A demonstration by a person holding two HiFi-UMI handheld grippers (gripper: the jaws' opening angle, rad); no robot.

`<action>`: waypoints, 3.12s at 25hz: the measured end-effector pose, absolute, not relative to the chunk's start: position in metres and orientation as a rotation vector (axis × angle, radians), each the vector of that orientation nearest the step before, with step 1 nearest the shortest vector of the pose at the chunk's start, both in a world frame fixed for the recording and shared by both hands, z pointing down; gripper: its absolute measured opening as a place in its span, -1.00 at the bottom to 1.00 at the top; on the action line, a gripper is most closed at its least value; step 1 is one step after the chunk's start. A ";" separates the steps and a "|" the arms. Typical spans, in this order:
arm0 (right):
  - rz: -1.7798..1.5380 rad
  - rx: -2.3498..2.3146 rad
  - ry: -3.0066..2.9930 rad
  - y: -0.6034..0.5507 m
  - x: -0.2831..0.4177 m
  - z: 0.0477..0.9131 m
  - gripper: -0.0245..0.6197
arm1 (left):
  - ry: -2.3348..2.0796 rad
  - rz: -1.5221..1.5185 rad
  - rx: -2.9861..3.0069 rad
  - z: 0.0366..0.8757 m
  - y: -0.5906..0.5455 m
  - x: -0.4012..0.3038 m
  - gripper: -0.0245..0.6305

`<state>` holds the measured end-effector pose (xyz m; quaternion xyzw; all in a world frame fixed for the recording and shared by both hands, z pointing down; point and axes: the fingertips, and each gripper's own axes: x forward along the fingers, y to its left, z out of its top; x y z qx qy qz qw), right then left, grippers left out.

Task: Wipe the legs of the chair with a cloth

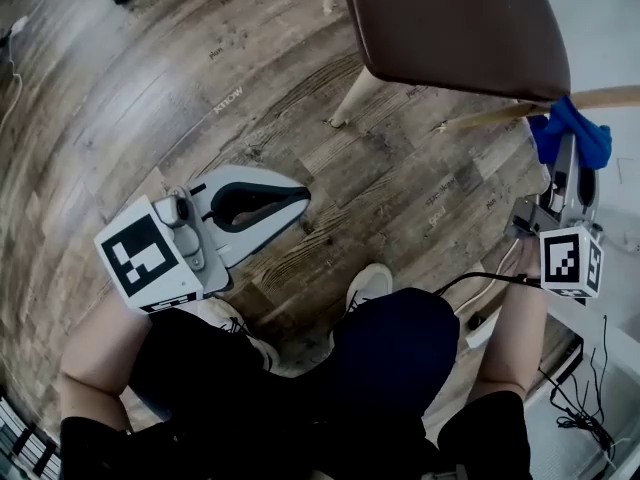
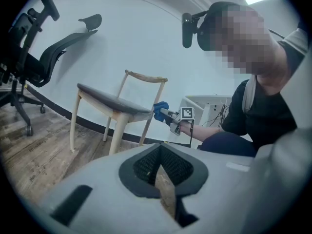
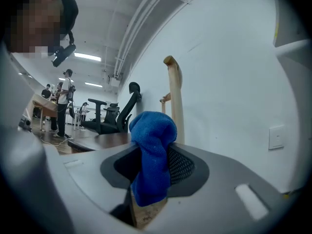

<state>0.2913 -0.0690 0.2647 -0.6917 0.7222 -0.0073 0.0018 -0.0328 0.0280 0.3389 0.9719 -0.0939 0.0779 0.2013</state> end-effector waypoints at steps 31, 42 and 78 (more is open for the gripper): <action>-0.663 -1.659 2.747 0.073 0.100 -0.070 -0.48 | -0.777 0.201 2.395 -0.030 0.154 -0.103 -0.91; -0.652 -1.570 2.643 0.152 0.063 -0.255 -0.48 | -0.769 0.105 2.481 -0.227 0.171 -0.112 -0.91; -0.612 -1.474 2.696 0.258 -0.058 -0.342 -0.48 | -0.539 0.040 2.530 -0.328 0.199 -0.151 -0.91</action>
